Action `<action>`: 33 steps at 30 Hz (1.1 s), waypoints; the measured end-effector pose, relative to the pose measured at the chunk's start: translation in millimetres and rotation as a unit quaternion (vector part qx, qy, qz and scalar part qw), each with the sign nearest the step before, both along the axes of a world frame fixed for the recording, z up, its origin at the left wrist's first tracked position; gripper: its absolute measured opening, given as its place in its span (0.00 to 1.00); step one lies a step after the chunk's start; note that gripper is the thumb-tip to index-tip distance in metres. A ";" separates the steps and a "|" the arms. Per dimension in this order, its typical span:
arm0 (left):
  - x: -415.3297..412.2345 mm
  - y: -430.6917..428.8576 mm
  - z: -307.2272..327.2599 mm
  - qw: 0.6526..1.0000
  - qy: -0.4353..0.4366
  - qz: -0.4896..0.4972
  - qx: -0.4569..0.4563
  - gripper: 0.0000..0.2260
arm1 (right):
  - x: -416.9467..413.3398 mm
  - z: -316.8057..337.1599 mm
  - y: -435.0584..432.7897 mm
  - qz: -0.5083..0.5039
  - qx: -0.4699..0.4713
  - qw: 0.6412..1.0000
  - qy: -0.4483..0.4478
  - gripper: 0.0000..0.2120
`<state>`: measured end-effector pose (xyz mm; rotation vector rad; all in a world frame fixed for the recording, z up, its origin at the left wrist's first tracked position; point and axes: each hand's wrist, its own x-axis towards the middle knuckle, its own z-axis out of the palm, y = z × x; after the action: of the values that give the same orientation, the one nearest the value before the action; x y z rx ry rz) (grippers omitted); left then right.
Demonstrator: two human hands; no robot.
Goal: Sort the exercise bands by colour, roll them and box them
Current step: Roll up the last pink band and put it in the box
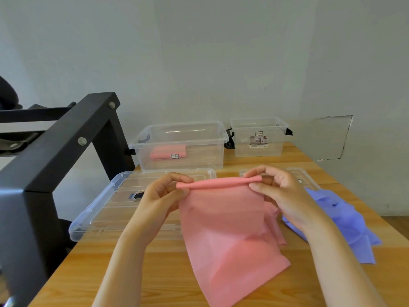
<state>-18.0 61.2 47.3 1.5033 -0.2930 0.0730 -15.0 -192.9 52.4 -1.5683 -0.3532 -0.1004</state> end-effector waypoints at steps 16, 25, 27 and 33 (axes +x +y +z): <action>4.0 -3.7 -4.1 0.995 -0.015 0.064 0.081 0.07 | 3.4 -3.8 2.1 -0.035 -0.030 0.999 0.000 0.13; 2.7 -4.4 -3.7 0.996 -0.032 0.040 0.073 0.03 | 2.9 -2.5 1.3 -0.036 -0.036 0.999 0.012 0.07; 2.8 -4.1 -3.8 0.996 -0.040 0.043 0.069 0.03 | 3.0 -3.0 1.2 -0.037 -0.045 0.998 0.015 0.05; 3.8 -5.0 -4.4 0.997 -0.033 0.042 0.058 0.04 | 2.7 -4.1 1.3 -0.022 -0.026 0.999 0.003 0.08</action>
<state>-14.2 56.2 43.0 1.6314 -0.2912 0.1744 -12.4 -191.5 48.3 -1.6277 -0.3188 -0.1225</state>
